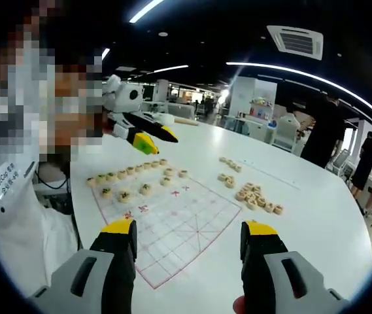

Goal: Pick up the chess pieces one by one and place each piece onto its starting position on the chessboard, setting the pieces on their correct points until all the chess pieces are arranged in the starting layout

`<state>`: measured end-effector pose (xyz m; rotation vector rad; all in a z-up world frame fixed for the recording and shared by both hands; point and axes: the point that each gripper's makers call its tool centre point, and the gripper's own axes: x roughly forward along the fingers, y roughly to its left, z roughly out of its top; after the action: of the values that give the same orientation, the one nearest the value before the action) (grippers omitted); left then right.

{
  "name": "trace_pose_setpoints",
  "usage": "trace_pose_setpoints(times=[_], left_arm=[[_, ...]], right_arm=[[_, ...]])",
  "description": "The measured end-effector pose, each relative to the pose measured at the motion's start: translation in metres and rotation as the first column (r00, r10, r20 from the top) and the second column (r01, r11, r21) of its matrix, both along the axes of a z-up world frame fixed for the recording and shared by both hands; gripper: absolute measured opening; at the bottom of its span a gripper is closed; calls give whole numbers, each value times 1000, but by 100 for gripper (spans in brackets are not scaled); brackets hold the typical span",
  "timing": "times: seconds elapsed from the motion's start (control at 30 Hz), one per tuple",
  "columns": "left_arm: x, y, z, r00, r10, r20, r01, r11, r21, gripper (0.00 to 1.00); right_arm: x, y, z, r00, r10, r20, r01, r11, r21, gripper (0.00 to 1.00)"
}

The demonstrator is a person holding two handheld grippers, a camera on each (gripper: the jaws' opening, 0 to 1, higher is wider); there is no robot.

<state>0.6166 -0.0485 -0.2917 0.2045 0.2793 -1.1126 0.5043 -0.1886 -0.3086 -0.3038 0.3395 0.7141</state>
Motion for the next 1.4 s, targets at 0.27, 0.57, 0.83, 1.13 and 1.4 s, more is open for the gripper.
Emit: trace_pose_setpoints(times=[0.27,0.57,0.83,1.13,1.4], left_arm=[[64,-20,-18,993,110,-37,-108,993,52,34],[109,-62,-29,992,118,-34,-113,986,125,29],[140,-109,-51,993,108,-44,-98,979,179,29],[168,-136,-82,989,132,-69,-111,962,248,25],[184,-149,-99,981,164,-107,-132,957,257,26]], right_arm=[[1,-4,2,1000,-9,5,9,1000,3,64],[0,-7,5,1000,-14,12,14,1000,7,64],[0,-9,5,1000,-22,17,22,1000,9,64],[0,-13,5,999,-33,18,33,999,12,64],[0,-16,7,999,-36,21,35,999,14,64]])
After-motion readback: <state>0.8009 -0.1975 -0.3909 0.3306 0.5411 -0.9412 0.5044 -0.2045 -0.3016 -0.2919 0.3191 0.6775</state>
